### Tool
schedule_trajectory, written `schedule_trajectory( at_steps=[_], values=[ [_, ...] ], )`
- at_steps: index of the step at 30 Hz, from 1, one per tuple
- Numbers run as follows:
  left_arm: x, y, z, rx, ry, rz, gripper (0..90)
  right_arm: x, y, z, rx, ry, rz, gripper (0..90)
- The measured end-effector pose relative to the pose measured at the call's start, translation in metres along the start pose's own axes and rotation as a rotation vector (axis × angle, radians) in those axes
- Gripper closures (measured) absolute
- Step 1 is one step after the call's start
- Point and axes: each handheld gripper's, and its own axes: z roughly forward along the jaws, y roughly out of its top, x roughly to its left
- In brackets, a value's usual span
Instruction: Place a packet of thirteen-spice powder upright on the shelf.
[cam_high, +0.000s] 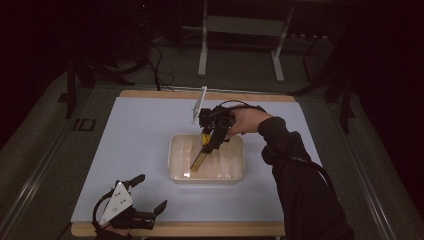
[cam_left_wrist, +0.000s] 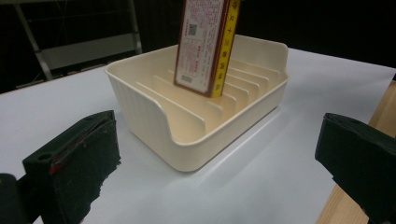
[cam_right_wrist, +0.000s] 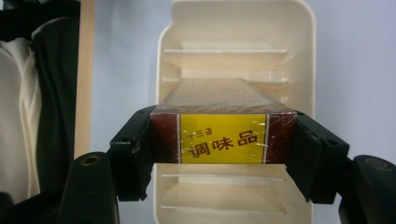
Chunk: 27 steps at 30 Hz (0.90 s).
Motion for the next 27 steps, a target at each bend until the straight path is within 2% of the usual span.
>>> schedule_trajectory(
  at_steps=[13, 20, 27],
  values=[
    [0.001, 0.000, 0.000, 0.000, 0.000, -0.002, 0.0, 0.000, -0.003, 0.000, -0.001, 0.007, 0.006, 31.9],
    [0.001, 0.000, 0.000, -0.002, 0.000, -0.001, 0.0, 0.001, -0.005, 0.000, 0.017, 0.005, 0.008, 31.9],
    [0.001, 0.000, 0.000, -0.003, -0.001, -0.003, 0.0, 0.000, -0.001, 0.013, 0.039, 0.013, 0.012, 31.9]
  ],
)
